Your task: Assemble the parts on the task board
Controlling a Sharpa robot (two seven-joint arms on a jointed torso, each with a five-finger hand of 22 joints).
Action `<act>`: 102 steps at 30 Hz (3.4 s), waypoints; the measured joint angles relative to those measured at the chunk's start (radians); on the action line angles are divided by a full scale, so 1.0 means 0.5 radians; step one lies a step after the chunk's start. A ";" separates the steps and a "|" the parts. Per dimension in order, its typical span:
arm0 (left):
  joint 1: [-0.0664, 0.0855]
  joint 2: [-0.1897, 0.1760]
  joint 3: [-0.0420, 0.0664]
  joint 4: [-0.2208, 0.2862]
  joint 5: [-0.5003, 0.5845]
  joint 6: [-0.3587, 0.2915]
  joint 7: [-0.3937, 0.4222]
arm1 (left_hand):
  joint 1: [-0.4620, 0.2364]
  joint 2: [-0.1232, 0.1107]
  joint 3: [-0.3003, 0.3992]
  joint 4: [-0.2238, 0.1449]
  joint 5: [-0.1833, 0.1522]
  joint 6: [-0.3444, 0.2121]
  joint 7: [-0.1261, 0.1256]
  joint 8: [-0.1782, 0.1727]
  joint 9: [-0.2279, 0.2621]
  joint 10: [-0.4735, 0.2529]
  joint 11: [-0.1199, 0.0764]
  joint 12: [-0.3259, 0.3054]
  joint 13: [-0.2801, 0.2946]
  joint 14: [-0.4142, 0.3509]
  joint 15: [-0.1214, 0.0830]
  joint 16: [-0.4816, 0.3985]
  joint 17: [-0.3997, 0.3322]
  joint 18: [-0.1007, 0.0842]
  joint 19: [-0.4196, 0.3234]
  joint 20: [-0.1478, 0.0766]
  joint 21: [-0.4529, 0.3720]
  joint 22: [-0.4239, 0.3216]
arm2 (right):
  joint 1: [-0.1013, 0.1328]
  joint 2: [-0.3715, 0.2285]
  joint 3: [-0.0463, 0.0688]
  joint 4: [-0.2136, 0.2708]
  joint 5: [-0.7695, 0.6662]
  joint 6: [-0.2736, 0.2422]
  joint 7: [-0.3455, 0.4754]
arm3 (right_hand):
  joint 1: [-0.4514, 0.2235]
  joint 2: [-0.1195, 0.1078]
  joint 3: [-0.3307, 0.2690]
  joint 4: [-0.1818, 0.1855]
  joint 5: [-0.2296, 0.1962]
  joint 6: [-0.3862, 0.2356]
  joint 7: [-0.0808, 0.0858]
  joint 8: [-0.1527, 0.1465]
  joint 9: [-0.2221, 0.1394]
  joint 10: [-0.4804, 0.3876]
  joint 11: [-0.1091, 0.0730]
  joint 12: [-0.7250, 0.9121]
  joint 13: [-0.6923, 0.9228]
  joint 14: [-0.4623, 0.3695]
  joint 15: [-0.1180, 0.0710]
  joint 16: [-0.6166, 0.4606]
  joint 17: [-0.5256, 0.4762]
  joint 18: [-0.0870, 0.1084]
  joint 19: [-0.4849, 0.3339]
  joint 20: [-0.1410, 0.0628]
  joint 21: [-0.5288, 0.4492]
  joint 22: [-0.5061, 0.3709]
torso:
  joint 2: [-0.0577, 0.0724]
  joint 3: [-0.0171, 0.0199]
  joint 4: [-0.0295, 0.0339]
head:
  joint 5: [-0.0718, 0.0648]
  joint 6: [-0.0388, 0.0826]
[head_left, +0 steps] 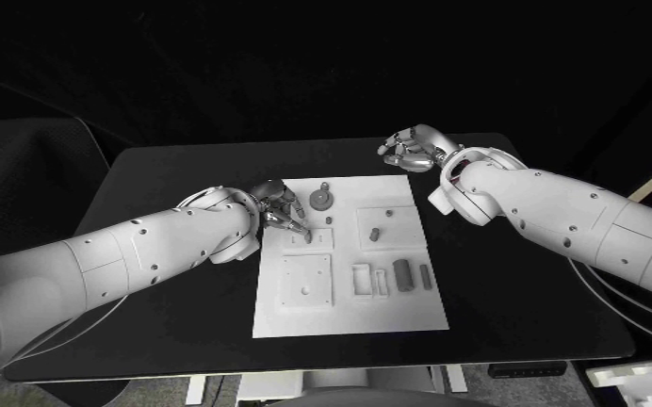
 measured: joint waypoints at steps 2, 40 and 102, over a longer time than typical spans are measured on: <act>0.003 0.000 0.004 -0.005 0.019 0.016 -0.002 | -0.033 0.013 -0.013 0.016 0.000 0.051 0.008 0.031 0.016 -0.007 -0.004 0.000 -0.001 -0.003 0.002 0.000 -0.009 0.000 0.000 0.000 0.000 -0.005 | 0.000 0.000 0.000 0.000 0.000 0.000 0.000 | 0.000 0.000 0.000 0.000 0.000 0.000 0.000 0.000 0.000 0.000 0.000 0.007 0.000 0.000 0.000 0.000 0.000 0.000 0.000 0.000 0.000 0.000 | 0.000 -0.0002 0.000 | 0.000 0.001; 0.218 0.390 -0.002 -0.464 -0.110 0.844 -0.509 | -0.538 0.119 0.186 0.384 0.000 0.298 -0.013 0.138 0.135 0.140 -0.066 -0.064 -0.085 0.122 -0.057 0.029 -0.124 -0.003 0.115 -0.036 0.000 -0.052 | 0.000 0.045 0.000 -0.040 0.001 0.014 -0.017 | 0.000 0.000 0.005 0.006 0.000 0.010 0.004 0.007 0.003 0.000 0.000 0.008 0.001 0.000 0.000 0.000 0.000 0.000 0.000 0.000 0.000 0.000 | 0.000 0.0019 -0.002 | 0.018 0.010; 0.189 0.585 -0.092 -0.658 -0.126 0.943 -0.618 | -0.636 0.185 0.241 0.323 0.000 0.270 -0.006 0.125 0.159 0.128 -0.056 -0.072 -0.090 0.097 -0.045 0.029 -0.142 0.001 0.097 -0.017 0.000 -0.062 | -0.001 0.086 -0.001 -0.062 0.001 0.046 -0.031 | -0.016 0.000 0.005 0.006 0.000 0.020 0.007 0.007 0.006 0.000 0.000 0.008 -0.001 0.000 0.000 0.000 -0.002 0.000 0.000 0.000 0.000 0.001 | 0.003 -0.0025 -0.003 | 0.030 -0.006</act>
